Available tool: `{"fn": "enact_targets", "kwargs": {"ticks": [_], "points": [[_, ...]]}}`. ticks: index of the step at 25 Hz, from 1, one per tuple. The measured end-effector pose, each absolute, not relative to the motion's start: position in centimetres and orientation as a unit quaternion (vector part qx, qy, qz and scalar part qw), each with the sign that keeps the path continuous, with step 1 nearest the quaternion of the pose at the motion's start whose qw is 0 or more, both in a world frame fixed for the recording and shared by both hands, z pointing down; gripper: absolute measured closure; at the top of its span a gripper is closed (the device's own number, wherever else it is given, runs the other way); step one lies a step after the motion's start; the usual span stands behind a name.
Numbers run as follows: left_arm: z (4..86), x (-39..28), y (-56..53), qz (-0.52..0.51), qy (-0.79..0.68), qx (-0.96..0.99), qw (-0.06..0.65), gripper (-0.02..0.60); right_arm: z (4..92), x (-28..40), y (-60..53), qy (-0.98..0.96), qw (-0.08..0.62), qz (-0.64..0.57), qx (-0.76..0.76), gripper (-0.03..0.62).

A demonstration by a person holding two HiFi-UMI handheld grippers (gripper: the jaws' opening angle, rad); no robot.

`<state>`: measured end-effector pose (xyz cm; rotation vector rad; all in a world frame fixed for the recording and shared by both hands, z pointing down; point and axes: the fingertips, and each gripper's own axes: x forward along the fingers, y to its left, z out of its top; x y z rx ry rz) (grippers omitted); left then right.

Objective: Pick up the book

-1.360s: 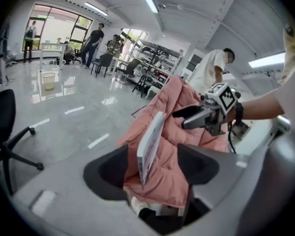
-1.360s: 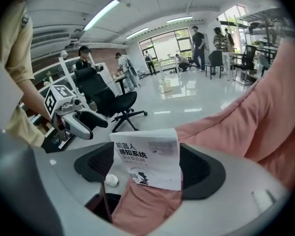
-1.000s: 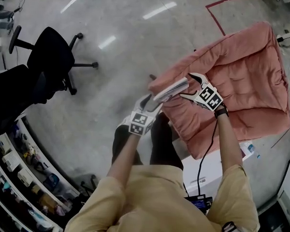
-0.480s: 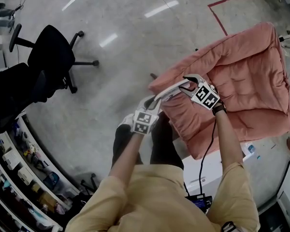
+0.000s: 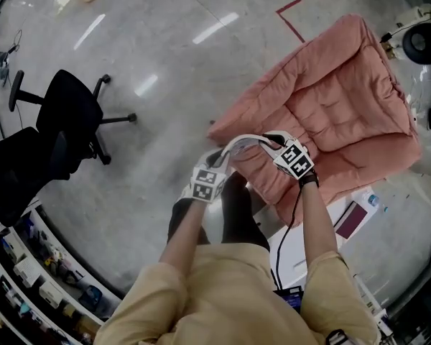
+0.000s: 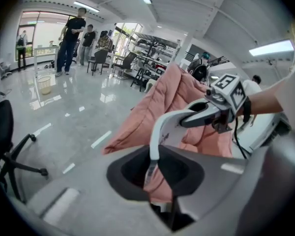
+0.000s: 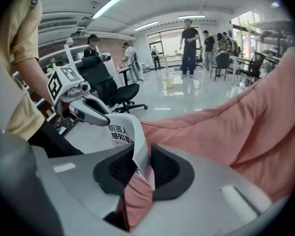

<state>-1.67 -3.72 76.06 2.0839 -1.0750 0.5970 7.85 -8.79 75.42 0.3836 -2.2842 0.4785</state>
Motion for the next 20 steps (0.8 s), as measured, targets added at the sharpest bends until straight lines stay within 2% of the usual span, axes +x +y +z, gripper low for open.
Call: {"fn": "enact_targets", "kwargs": {"ticks": [5,11,16,20], "points": [[72.2,0.0,-3.3,0.243,-0.372,0.838,0.317,0.532,72.3,10.7,-5.1,-0.875,0.356,0.222,0.243,0.525],[67.3,2.9,-2.1,0.268,-0.301,0.876,0.264,0.532,67.0,13.6,-1.0,-0.825,0.278,0.265,0.415,0.526],[59.4,5.0,-0.7,0.236,-0.282,0.899,0.238,0.529,59.7,15.2,2.5,-0.792,0.221,0.238,0.516,0.531],[52.5,7.2,-1.1,0.213,-0.237,0.932,0.173,0.531,53.1,16.8,3.4,-0.762,0.186,0.183,0.592,0.536]]}}
